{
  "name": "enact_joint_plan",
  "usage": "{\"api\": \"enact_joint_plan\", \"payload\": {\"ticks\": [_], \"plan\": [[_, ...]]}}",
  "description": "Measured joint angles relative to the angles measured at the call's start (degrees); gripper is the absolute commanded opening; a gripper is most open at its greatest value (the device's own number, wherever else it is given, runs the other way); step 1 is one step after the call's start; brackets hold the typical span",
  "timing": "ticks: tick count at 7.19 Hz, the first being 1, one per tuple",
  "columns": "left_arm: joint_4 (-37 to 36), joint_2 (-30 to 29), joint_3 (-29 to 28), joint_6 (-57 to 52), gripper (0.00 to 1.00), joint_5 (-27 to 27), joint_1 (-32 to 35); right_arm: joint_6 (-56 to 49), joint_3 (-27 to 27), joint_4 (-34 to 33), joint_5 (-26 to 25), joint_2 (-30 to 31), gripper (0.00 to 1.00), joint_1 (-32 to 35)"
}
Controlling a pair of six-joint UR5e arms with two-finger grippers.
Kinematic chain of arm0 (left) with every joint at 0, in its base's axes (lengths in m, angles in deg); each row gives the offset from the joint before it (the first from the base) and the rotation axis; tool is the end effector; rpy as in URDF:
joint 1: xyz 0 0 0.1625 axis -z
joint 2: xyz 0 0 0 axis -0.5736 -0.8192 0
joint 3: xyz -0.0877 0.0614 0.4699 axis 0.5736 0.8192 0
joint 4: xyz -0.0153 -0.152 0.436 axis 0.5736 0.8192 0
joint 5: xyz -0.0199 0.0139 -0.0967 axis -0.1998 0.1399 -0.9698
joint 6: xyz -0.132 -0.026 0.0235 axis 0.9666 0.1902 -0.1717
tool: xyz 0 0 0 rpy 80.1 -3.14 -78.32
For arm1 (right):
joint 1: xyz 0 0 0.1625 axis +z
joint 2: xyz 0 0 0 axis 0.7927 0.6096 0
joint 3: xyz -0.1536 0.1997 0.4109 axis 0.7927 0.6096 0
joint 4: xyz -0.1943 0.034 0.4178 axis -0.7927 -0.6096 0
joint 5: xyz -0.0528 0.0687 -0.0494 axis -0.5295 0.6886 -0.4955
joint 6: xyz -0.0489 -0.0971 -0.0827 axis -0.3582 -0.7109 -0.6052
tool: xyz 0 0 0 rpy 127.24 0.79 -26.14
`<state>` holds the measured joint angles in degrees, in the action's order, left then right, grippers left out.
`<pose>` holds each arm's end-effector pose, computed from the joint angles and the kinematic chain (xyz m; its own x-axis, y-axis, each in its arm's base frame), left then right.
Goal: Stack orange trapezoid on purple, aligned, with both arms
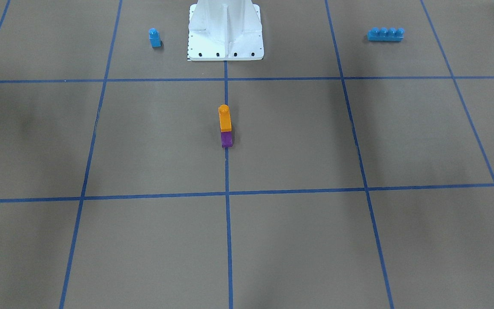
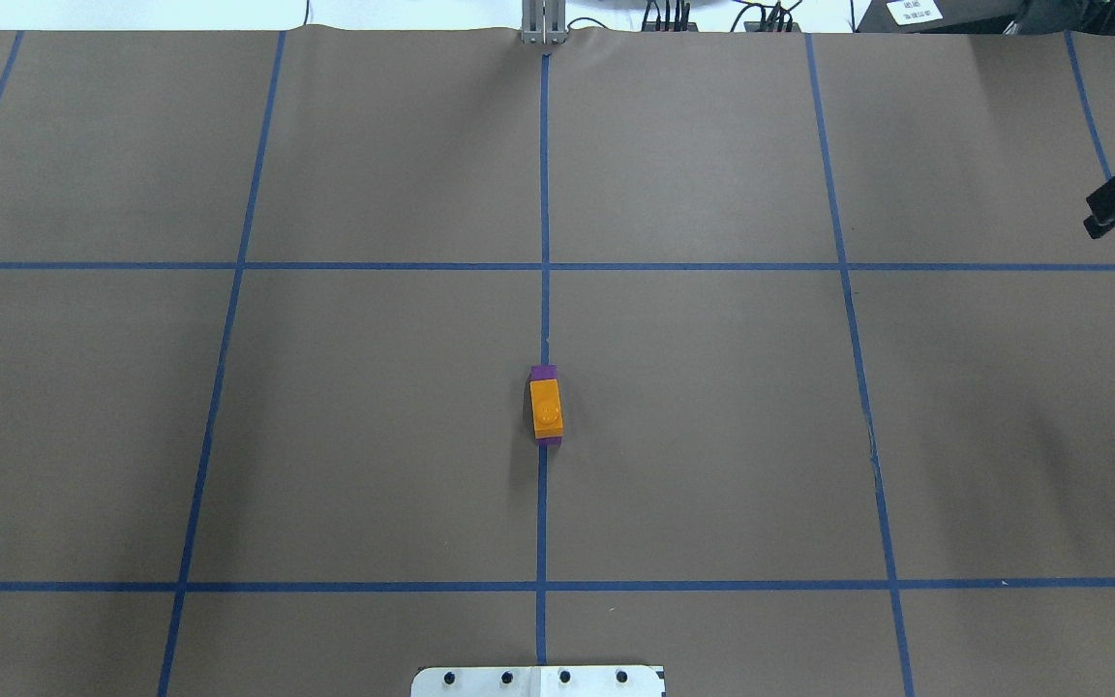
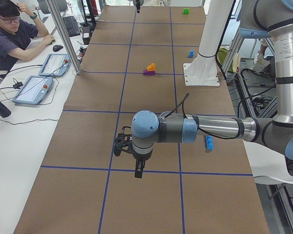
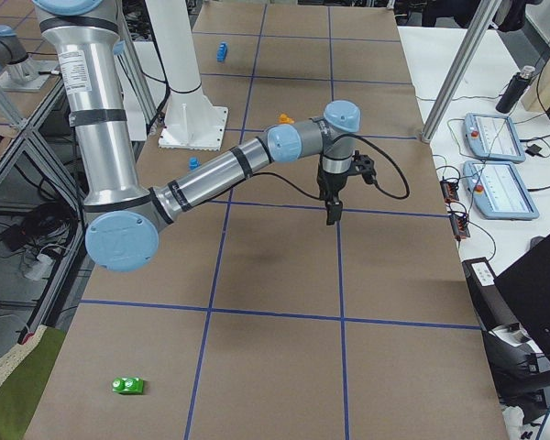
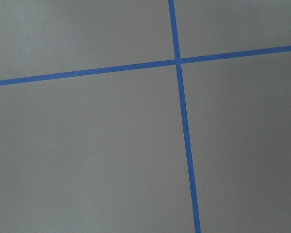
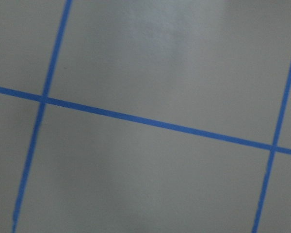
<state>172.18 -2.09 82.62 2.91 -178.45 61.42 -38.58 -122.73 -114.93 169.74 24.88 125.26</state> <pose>-0.0893 -0.4454 0.6989 0.7281 0.1118 -0.6763 -0.0200 0.9897 0.1421 -0.1173 -0.5617 0.5268 0.7832 -0.1611 0.6006 0.1292 0.9869 0.0963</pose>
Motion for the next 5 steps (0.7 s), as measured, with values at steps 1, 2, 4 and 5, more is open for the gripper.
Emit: {"api": "enact_joint_plan", "payload": {"ticks": [1,2,4,5], "plan": [[0.1,0.0,0.0,0.0,1.0,0.0,0.0,-1.5,0.2,0.2,-0.2,3.0,1.0,1.6],[0.1,0.1,-0.1,0.0,1.0,0.0,0.0,-5.3,0.4,0.3,-0.3,5.5,1.0,3.9],[0.2,0.1,-0.3,0.1,1.0,0.0,-0.1,-12.7,0.9,0.0,0.4,9.2,1.0,9.3],[0.4,0.3,-0.1,0.1,1.0,0.0,-0.4,-14.0,1.0,0.1,1.2,11.0,1.0,11.4]]}}
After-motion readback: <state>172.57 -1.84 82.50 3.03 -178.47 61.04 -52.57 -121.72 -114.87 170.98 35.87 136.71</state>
